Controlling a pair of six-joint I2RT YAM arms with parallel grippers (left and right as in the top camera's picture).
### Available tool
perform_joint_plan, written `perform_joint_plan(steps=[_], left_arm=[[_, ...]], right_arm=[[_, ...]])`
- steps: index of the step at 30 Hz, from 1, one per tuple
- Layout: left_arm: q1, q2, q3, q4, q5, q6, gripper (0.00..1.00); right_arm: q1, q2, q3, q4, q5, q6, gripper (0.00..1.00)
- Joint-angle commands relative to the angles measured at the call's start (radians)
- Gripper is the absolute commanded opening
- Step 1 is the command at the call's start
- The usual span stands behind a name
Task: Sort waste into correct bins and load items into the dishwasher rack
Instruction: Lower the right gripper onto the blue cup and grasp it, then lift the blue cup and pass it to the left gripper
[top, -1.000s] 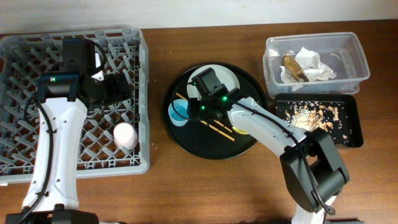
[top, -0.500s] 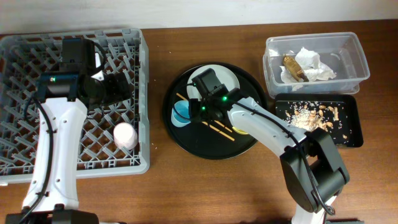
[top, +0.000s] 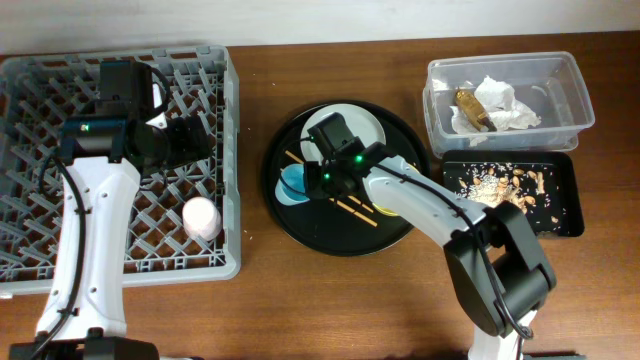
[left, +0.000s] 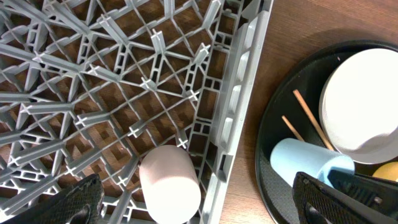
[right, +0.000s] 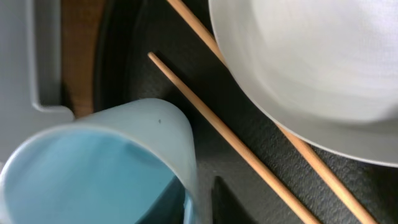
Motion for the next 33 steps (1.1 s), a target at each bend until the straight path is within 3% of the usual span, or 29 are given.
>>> perform_joint_plan(steps=[1, 7, 9, 15, 18, 22, 27, 33], left_arm=[[-0.003, 0.0, 0.009, 0.005, 0.003, 0.004, 0.96], [-0.003, -0.001, 0.009, 0.013, 0.025, 0.004, 0.96], [-0.002, -0.001, 0.009, 0.021, 0.121, 0.004, 0.96], [-0.002, 0.0, 0.009, 0.118, 0.679, 0.005, 0.99], [-0.002, 0.011, 0.009, 0.165, 0.918, 0.005, 0.99], [-0.002, 0.035, 0.009, 0.208, 1.164, 0.005, 0.99], [-0.002, 0.065, 0.008, 0.253, 1.373, 0.005, 0.99], [-0.004, 0.094, 0.008, 0.257, 1.497, 0.042, 0.99]], right_arm=[[0.004, 0.014, 0.001, 0.003, 0.011, -0.002, 0.04], [-0.024, -0.056, 0.002, -0.018, -0.003, -0.007, 0.04], [-0.055, -0.125, 0.002, -0.039, -0.051, -0.01, 0.04], [-0.246, -0.328, 0.002, -0.009, -0.431, -0.069, 0.04], [-0.34, -0.339, 0.001, 0.083, -0.724, -0.089, 0.04], [-0.347, -0.322, 0.001, 0.167, -0.857, -0.089, 0.04], [-0.33, -0.321, 0.001, 0.271, -0.95, -0.075, 0.04], [-0.328, -0.321, 0.001, 0.37, -1.015, -0.053, 0.04]])
